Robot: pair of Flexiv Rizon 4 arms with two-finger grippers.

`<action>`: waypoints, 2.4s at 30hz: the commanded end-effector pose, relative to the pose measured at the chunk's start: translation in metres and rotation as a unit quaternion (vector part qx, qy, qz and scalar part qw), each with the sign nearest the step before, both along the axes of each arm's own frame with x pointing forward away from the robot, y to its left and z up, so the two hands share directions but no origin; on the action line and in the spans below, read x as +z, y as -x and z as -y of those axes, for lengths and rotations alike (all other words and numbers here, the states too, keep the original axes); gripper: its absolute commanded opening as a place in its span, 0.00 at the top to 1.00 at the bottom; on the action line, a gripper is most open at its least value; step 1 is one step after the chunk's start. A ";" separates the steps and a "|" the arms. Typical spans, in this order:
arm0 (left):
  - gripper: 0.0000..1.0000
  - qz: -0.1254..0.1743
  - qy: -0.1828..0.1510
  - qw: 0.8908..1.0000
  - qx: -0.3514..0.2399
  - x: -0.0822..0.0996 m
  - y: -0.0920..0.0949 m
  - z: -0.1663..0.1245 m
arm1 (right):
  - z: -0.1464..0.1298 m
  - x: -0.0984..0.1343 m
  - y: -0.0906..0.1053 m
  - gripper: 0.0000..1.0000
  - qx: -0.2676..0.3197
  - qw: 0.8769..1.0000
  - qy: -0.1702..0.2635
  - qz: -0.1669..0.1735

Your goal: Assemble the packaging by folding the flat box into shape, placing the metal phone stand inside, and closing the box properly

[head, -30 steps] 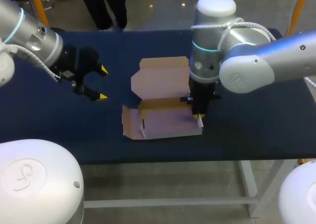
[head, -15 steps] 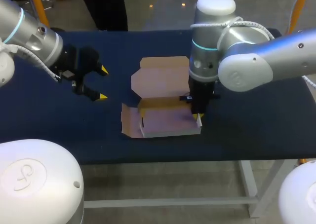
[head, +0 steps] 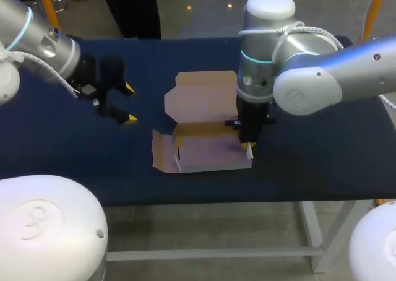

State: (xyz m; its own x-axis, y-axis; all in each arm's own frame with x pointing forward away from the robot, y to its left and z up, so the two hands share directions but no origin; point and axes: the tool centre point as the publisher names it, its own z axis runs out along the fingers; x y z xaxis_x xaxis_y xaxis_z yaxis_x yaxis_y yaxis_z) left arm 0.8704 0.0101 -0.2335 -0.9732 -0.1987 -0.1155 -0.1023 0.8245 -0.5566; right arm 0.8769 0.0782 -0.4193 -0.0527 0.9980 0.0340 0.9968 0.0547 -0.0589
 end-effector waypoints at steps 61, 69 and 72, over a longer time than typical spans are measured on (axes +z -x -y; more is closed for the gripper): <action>0.40 -0.385 0.099 0.833 0.385 -0.134 -0.005 0.032 | -0.001 0.000 -0.001 1.00 0.000 1.000 0.001 -0.002; 0.55 -0.385 0.097 0.816 0.421 -0.144 0.000 0.039 | -0.001 0.000 -0.001 1.00 0.000 1.000 0.001 -0.002; 0.60 -0.383 0.092 0.812 0.431 -0.147 0.001 0.043 | -0.001 0.000 -0.001 1.00 0.000 1.000 0.001 -0.002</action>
